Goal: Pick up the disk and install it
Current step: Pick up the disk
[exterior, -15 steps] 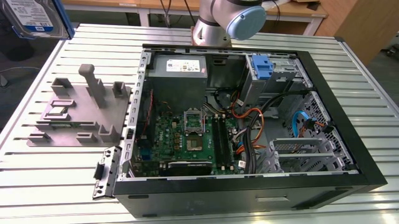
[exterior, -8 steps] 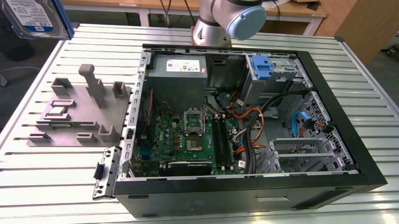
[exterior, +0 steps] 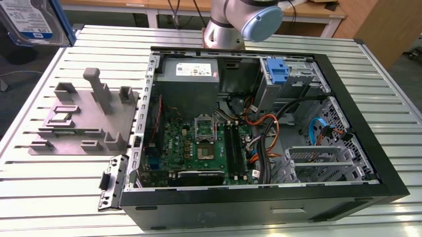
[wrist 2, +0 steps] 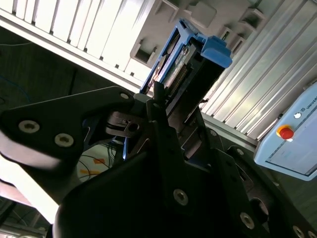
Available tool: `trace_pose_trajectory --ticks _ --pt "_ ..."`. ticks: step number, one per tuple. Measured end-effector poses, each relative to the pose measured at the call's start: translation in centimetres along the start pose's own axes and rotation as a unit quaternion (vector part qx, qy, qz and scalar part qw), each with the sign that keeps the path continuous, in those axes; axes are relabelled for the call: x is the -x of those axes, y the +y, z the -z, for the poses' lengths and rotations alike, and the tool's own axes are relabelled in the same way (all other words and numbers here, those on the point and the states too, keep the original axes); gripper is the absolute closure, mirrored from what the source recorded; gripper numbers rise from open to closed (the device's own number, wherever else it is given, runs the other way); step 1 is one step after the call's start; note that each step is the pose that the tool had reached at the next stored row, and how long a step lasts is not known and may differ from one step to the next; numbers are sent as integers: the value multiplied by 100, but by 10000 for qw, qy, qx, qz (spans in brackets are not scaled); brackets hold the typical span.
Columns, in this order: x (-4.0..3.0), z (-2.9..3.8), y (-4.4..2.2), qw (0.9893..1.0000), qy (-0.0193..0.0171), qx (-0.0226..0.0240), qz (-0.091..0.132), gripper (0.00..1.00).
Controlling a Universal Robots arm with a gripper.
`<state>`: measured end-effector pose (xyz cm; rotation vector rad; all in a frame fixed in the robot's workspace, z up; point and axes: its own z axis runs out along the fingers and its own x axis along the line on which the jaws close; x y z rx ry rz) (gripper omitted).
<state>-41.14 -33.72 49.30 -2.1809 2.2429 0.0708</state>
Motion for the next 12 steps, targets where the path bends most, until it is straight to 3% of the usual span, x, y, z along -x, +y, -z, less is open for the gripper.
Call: trace_pose_trajectory --ticks 4,8,12 --pt "-64 3 -2 10000 0 0 0 65" --pt "-70 4 -9 10000 0 0 0 65" --pt "-68 5 -70 10000 0 1 0 65"
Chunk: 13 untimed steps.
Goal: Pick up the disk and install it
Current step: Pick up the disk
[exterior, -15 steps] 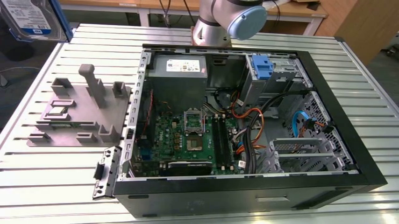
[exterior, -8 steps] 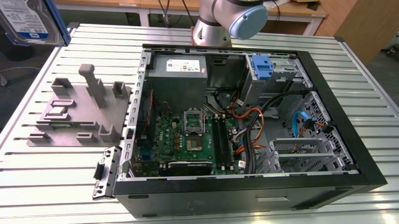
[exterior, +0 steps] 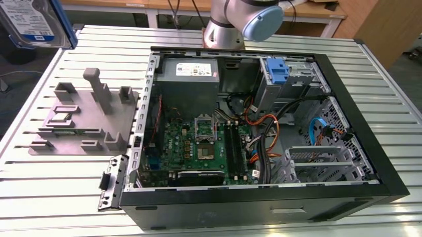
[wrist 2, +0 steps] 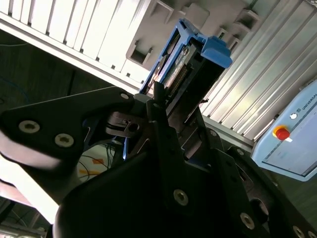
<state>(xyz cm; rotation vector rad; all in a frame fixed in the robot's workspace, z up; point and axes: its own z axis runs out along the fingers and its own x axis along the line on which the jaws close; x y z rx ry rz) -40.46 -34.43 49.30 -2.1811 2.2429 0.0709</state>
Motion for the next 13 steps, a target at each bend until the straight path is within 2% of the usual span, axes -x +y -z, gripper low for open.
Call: trace_pose_trajectory --ticks 13 --pt "9 7 -298 10000 0 11 -1 65"
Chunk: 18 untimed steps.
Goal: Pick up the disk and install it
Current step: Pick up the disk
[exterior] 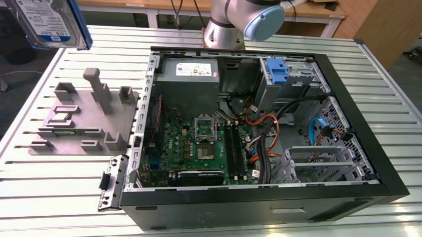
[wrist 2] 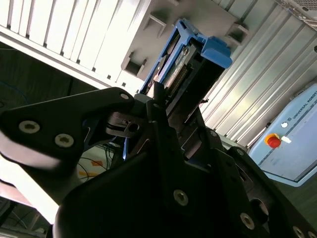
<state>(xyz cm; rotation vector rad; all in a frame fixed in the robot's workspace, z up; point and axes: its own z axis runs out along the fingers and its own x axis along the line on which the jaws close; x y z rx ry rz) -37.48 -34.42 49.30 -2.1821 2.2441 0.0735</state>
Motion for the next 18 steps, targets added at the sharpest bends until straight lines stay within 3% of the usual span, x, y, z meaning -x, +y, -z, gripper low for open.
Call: trace_pose_trajectory --ticks 6,13,18 --pt "3 3 -98 10000 0 3 0 65" --pt "-1 29 -105 10000 0 3 0 65" --pt "-72 33 -112 10000 -1 2 0 65"
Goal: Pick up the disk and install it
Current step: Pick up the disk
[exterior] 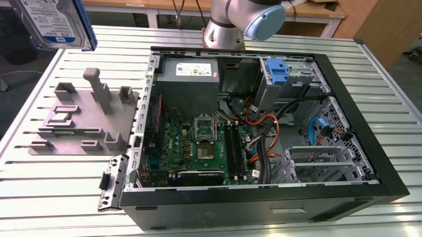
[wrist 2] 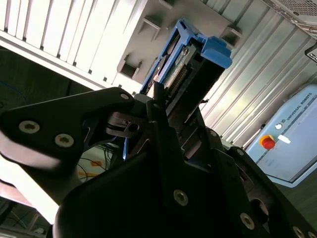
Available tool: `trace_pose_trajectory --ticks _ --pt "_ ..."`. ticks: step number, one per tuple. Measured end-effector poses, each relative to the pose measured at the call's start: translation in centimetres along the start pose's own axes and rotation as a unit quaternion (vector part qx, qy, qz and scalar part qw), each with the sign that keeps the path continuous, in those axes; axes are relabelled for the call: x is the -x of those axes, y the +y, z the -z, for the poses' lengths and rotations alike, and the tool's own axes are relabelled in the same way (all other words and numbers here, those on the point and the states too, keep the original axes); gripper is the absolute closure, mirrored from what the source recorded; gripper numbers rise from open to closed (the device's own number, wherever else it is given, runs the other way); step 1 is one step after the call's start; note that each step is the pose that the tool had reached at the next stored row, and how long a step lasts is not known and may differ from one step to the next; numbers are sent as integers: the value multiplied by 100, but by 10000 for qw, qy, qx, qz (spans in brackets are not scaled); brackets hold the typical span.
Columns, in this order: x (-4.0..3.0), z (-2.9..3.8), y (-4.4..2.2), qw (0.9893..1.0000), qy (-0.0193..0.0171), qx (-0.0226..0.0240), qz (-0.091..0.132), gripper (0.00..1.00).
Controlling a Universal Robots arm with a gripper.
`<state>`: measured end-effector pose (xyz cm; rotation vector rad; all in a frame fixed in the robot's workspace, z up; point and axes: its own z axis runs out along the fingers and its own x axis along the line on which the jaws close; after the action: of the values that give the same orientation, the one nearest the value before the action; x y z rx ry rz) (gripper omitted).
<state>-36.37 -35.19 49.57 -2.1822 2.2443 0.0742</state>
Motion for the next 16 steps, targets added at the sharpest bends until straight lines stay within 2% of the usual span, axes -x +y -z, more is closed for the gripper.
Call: trace_pose_trajectory --ticks 6,10,16 --pt "-122 6 -24 10000 0 0 0 65" --pt "-151 8 -62 10000 0 1 0 65" --pt "-168 12 -213 10000 0 18 -1 65"
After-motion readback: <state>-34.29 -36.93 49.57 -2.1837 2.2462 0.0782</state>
